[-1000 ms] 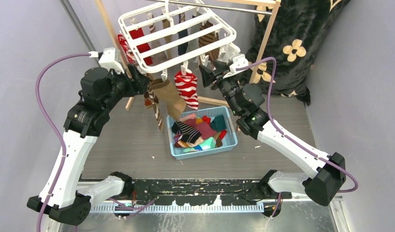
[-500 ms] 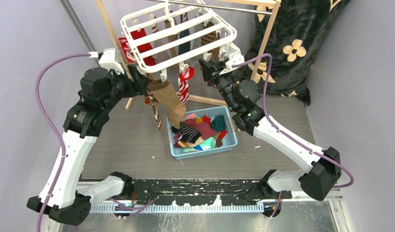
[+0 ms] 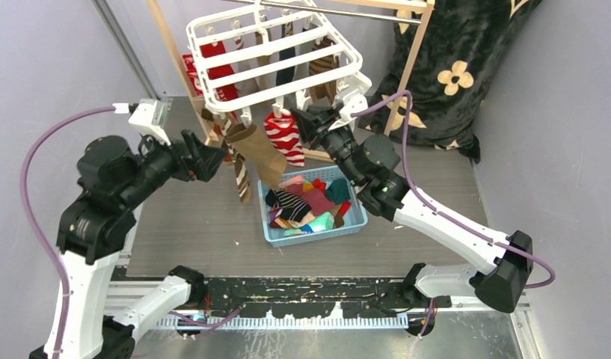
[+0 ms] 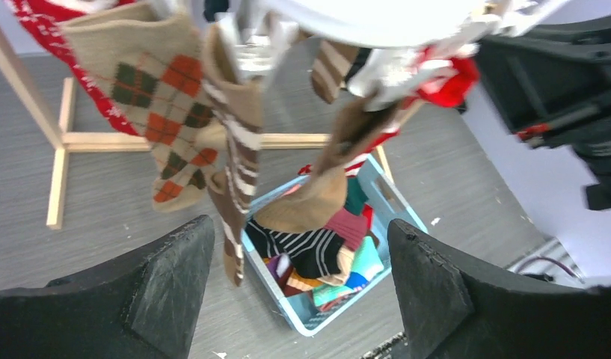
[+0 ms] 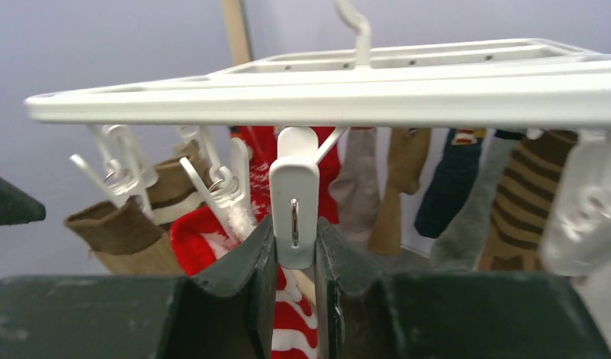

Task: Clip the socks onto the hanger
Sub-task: Open the clamp at the hanger.

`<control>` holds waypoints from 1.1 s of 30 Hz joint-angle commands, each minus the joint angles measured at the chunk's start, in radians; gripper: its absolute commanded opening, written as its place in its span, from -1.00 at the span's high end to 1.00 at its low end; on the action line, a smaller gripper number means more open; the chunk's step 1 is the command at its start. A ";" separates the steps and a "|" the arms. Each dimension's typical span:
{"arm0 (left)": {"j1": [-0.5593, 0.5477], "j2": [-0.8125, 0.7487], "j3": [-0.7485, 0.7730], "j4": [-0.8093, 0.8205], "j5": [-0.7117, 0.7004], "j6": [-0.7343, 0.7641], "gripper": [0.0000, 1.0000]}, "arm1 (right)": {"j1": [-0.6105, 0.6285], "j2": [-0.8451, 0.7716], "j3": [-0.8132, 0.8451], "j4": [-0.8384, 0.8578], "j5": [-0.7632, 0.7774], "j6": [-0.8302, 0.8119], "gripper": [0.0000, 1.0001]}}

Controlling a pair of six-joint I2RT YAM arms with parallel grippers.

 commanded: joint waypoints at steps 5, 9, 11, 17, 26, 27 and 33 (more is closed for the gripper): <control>0.001 -0.110 0.036 -0.006 0.199 -0.014 -0.75 | 0.202 0.057 0.093 -0.009 0.119 -0.098 0.98; 0.001 -0.106 0.047 0.022 0.271 -0.058 -0.75 | 0.244 0.080 0.121 -0.008 0.156 -0.110 0.98; 0.001 -0.089 0.050 0.056 0.312 -0.077 -0.75 | 0.260 0.092 0.137 -0.010 0.169 -0.111 0.98; 0.001 0.049 0.082 0.182 0.425 -0.178 -0.93 | 0.301 0.124 0.162 -0.005 0.199 -0.105 0.98; 0.001 0.174 0.127 0.422 0.474 -0.296 -0.89 | 0.326 0.148 0.184 -0.013 0.185 -0.073 0.98; 0.000 0.182 0.124 0.445 0.477 -0.307 -0.87 | 0.327 0.149 0.184 -0.013 0.183 -0.069 0.98; 0.000 0.211 0.121 0.484 0.470 -0.329 -0.69 | 0.328 0.147 0.182 -0.015 0.176 -0.049 0.98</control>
